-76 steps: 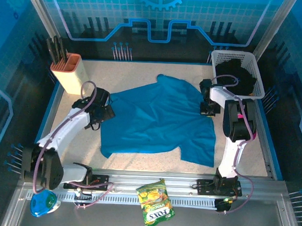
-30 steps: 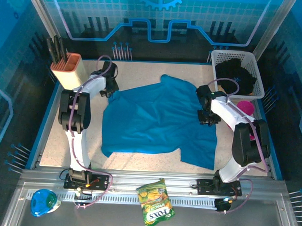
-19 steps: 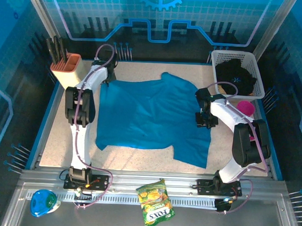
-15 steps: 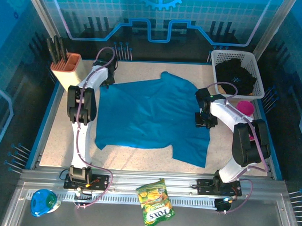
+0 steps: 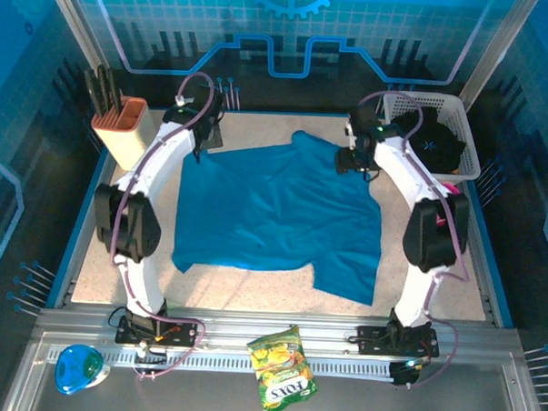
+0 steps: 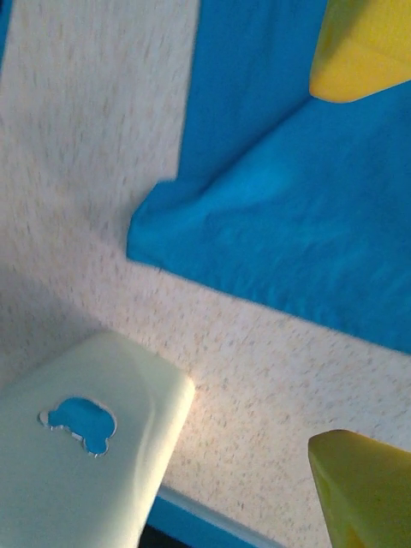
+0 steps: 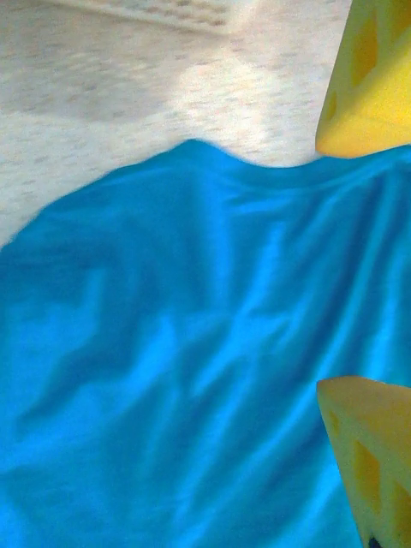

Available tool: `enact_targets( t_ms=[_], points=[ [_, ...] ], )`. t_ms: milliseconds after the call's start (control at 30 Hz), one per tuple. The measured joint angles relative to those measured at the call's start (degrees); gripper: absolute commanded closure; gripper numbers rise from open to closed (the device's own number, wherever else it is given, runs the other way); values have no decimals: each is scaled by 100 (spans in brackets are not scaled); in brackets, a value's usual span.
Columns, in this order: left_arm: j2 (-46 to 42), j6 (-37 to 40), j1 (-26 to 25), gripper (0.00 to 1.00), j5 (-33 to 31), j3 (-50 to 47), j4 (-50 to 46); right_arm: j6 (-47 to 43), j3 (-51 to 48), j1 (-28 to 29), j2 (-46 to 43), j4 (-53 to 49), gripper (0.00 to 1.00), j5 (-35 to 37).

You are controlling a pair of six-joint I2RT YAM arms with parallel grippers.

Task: Fold and stack the t-shirts

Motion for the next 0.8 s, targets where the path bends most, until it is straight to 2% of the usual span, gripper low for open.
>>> enact_targets(
  t_ms=[100, 200, 333, 367, 467, 533, 700, 800],
  points=[
    [-431, -149, -321, 4, 297, -627, 15, -267, 1016, -17, 901, -61, 40, -114],
    [-487, -374, -573, 11, 623, -1353, 149, -446, 2227, -55, 1878, -275, 43, -275],
    [-304, -745, -844, 33, 997, -2109, 317, -525, 3615, -133, 2949, -562, 42, -540],
    [-225, -844, -903, 41, 1058, -2208, 372, -542, 3884, -157, 3158, -623, 40, -599],
    [127, -1064, -1080, 72, 1196, -2334, 516, -568, 4315, -219, 3530, -721, 36, -789],
    [348, -1202, -1174, 82, 1237, -2374, 625, -597, 4374, -238, 3626, -721, 34, -885],
    [704, -1366, -1314, 84, 1259, -2570, 728, -625, 4437, -240, 3781, -710, 29, -1023],
    [737, -1464, -1314, 84, 1169, -2614, 695, -632, 4461, -243, 3915, -662, 35, -1025]
  ],
)
